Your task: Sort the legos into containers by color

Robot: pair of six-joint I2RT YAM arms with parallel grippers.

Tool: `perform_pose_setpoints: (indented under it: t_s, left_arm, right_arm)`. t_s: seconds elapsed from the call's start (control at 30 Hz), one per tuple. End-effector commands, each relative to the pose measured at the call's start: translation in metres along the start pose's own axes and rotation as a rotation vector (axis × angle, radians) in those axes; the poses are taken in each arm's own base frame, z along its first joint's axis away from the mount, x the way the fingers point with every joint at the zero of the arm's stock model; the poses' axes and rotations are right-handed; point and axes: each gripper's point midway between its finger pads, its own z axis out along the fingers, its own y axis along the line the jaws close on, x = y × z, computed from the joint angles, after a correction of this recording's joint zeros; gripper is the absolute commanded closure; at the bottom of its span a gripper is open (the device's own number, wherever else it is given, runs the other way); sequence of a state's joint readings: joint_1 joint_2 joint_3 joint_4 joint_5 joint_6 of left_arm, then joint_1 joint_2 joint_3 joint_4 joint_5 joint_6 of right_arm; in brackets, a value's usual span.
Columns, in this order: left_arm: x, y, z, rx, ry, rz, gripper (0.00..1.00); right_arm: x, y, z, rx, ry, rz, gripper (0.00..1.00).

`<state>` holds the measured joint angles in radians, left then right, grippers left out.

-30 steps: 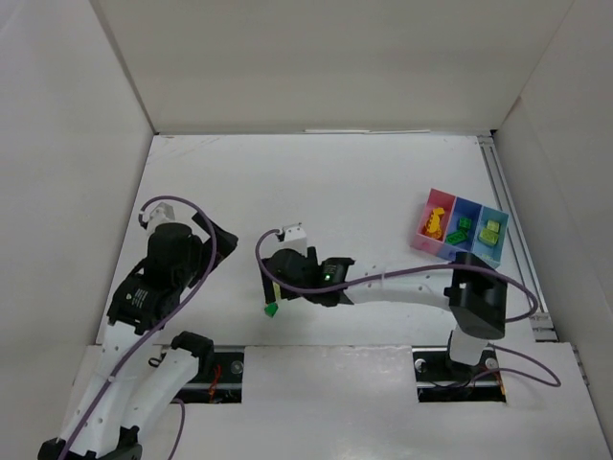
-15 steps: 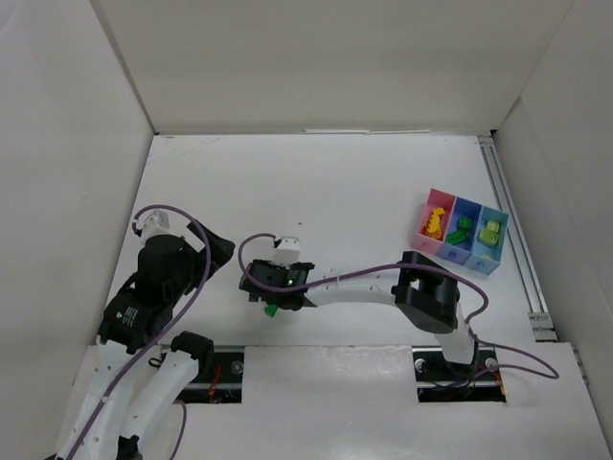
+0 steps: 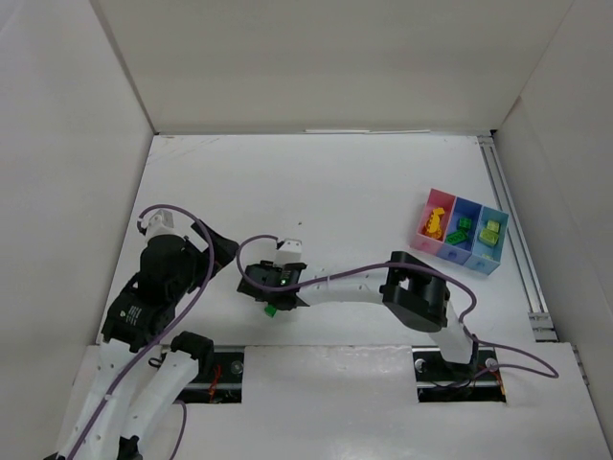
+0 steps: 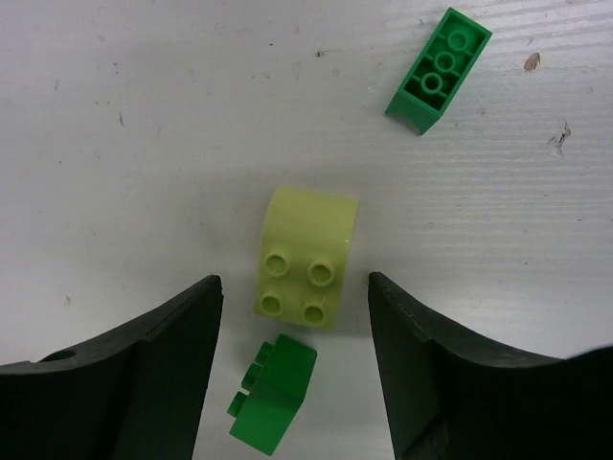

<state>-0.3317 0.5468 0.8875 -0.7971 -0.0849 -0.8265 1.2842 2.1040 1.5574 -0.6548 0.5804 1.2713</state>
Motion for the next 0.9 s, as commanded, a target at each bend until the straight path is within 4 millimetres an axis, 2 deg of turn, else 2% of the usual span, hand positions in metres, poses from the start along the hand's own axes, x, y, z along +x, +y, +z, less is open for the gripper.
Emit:
perform_pose_setpoints:
  t_s: [0.0,0.1,0.13,0.2,0.27,0.3,0.33,0.4,0.43,0.5,0.53,0.57,0.6,0.63,0.67,0.7,0.73,0.77,0.8,0.83,0.87]
  left_arm:
    - [-0.001,-0.007,0.003,0.041,-0.009,0.013,0.0]
    - [0.001,-0.004,0.005,0.034,-0.003,0.014,0.0]
    - [0.001,-0.004,0.005,0.034,-0.003,0.014,0.0]
    - [0.001,-0.004,0.005,0.034,-0.003,0.014,0.0]
    - [0.001,-0.004,0.005,0.034,-0.003,0.014,0.0]
    - [0.0,-0.006,0.005,0.041,-0.009,0.013,0.0]
    - [-0.002,-0.008,0.005,0.048,-0.015,0.012,0.0]
    - [-0.002,-0.008,0.01,0.038,-0.007,0.024,0.0]
    - [-0.002,-0.012,0.014,0.037,0.008,0.025,0.0]
    - [0.004,-0.013,0.023,0.027,0.05,0.056,0.0]
    - [0.006,-0.014,0.031,0.011,0.076,0.068,0.0]
    - [0.005,-0.018,0.037,0.019,0.081,0.077,0.0]
    - [0.008,-0.022,0.041,0.033,0.104,0.089,0.0]
    - [0.008,-0.027,0.051,0.04,0.111,0.115,0.0]
    - [0.01,-0.025,0.055,0.025,0.125,0.117,0.0]
    - [0.005,-0.034,0.058,0.054,0.113,0.127,0.0]
    - [0.004,-0.036,0.063,0.057,0.111,0.126,0.0]
    - [0.006,-0.035,0.072,0.042,0.125,0.143,0.0]
    - [-0.003,-0.046,0.074,0.067,0.102,0.153,0.0]
    - [-0.005,-0.048,0.078,0.069,0.1,0.162,0.0]
    - [-0.007,-0.051,0.082,0.069,0.1,0.162,0.0]
  right_arm:
    - [-0.004,0.006,0.0,0.009,-0.029,0.01,0.33]
    - [-0.006,0.001,0.008,0.027,-0.016,0.019,0.44]
    - [-0.003,0.0,0.008,0.031,-0.003,0.014,0.51]
    - [-0.003,-0.003,0.008,0.039,-0.001,-0.001,0.57]
    - [-0.01,0.0,-0.002,0.024,-0.005,0.009,0.64]
    - [-0.014,-0.008,0.0,0.039,-0.015,0.011,0.66]
    - [-0.022,-0.003,-0.01,0.015,-0.022,0.028,0.66]
    - [-0.038,-0.025,-0.007,0.056,-0.039,0.048,0.66]
    - [-0.055,-0.029,-0.017,0.045,-0.061,0.071,0.66]
    - [-0.078,-0.049,-0.022,0.064,-0.094,0.094,0.67]
    - [-0.09,-0.076,-0.017,0.122,-0.108,0.111,0.67]
    - [-0.111,-0.088,-0.032,0.12,-0.14,0.146,0.68]
    - [-0.124,-0.11,-0.037,0.175,-0.179,0.148,0.68]
    - [-0.148,-0.139,-0.047,0.212,-0.212,0.192,0.68]
    - [-0.153,-0.16,-0.04,0.273,-0.214,0.198,0.69]
    - [-0.172,-0.175,-0.055,0.265,-0.237,0.211,0.69]
    - [-0.185,-0.195,-0.059,0.292,-0.257,0.226,0.69]
    - [-0.2,-0.235,-0.056,0.371,-0.265,0.265,0.69]
    - [-0.217,-0.254,-0.069,0.372,-0.296,0.266,0.69]
    - [-0.229,-0.272,-0.072,0.393,-0.318,0.291,0.69]
    - [-0.243,-0.311,-0.072,0.46,-0.328,0.341,0.69]
